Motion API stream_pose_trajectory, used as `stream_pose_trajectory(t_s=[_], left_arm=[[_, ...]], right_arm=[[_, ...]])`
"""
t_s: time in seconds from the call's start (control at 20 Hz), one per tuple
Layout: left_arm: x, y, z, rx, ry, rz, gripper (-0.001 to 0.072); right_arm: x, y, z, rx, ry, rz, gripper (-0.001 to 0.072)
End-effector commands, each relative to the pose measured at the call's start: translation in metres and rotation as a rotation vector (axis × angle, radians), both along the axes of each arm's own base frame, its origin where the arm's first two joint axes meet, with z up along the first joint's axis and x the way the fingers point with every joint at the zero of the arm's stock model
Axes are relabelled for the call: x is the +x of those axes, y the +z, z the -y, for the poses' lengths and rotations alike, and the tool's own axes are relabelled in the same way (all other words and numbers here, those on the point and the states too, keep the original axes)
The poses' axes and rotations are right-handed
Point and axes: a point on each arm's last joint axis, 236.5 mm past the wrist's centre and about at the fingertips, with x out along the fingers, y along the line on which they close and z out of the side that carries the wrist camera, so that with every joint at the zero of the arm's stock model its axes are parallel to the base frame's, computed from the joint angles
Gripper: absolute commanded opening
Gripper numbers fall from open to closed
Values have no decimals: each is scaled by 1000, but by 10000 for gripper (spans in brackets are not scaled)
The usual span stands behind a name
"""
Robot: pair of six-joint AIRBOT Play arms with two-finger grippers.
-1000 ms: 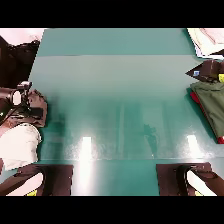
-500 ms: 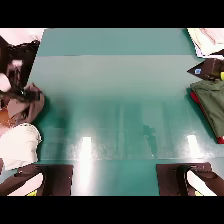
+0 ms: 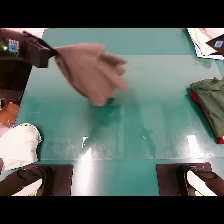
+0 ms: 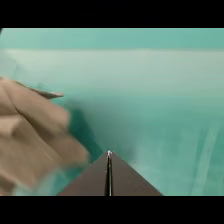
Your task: Fold the shirts.
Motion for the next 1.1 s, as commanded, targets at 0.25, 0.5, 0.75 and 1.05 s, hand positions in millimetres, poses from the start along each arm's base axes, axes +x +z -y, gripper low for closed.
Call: stream_pose_trajectory(t_s=[0.25,0.5,0.75,1.05], left_arm=[[34,-111,98,104,-199,-215,26],[68,-162,3,163,83,-455,525],[16,-221,-24,90,108,-768,525],[-59,-302,29,35,50,-803,526]], right_arm=[[-4,9,-1,-7,7,15,14],[-6,5,-2,-12,13,-1,14],[-5,6,-1,-11,9,5,14],[-4,5,-1,-12,8,3,14]])
